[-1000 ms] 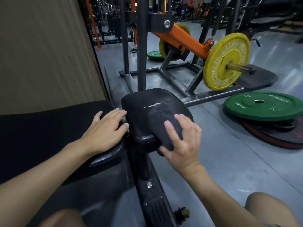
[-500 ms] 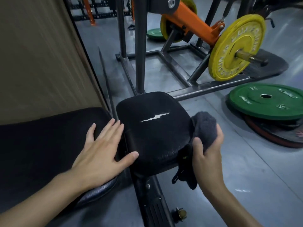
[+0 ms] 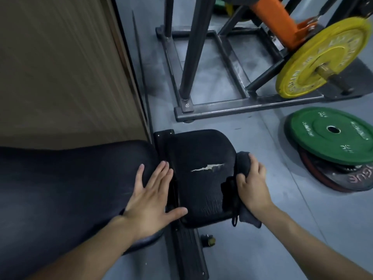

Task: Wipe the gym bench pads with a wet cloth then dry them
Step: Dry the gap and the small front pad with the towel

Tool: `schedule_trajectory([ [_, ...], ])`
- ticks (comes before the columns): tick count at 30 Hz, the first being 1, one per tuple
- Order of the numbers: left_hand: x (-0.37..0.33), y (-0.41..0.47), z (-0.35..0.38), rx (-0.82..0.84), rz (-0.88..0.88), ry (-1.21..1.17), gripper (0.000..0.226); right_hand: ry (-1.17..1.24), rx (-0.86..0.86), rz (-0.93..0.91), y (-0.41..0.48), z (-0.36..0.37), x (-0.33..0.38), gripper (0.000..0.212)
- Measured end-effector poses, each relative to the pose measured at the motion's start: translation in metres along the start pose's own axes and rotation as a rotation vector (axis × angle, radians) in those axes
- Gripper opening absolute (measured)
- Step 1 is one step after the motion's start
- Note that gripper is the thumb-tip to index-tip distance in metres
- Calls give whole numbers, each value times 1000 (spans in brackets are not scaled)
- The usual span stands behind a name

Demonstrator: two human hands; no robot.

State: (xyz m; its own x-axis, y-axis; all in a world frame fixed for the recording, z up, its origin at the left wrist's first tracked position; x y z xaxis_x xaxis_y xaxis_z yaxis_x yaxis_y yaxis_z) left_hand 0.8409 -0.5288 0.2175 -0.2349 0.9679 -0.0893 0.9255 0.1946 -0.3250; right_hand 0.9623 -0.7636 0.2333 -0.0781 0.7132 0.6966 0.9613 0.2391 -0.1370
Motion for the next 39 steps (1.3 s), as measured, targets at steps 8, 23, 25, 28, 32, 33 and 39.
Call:
schedule_trajectory([
  [8,-1,3,4,-63,-14,10,109,-228,149,-203,102,15,29,52],
  [23,3,-14,0,-27,-474,-247,143,-627,738,-922,110,113,156,55],
  [25,0,-23,3,-36,-549,-276,145,-686,740,-928,100,120,166,52],
  [28,5,-27,4,-25,-541,-315,144,-720,681,-940,84,114,174,43],
  [32,10,-28,4,-9,-499,-330,141,-855,686,-1130,55,105,165,44],
  [33,10,-28,5,-5,-493,-335,141,-869,723,-1128,54,103,162,49],
  [39,15,-27,8,-5,-469,-377,126,-876,677,-1013,56,118,168,48],
])
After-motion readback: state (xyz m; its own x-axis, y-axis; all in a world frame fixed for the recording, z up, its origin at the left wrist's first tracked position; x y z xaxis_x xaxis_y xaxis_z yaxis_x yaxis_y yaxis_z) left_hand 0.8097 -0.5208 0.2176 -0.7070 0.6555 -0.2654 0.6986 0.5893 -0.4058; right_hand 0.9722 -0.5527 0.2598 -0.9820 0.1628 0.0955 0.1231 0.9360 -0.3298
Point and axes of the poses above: each hand's wrist, its own y-axis towards the middle knuckle, its own z-axis out of the palm, x = y × z, the point moved 4 cm from there along y, towards the middle knuckle, and after that the axes turned 14 degrees about -z, right-handed, at the moved point
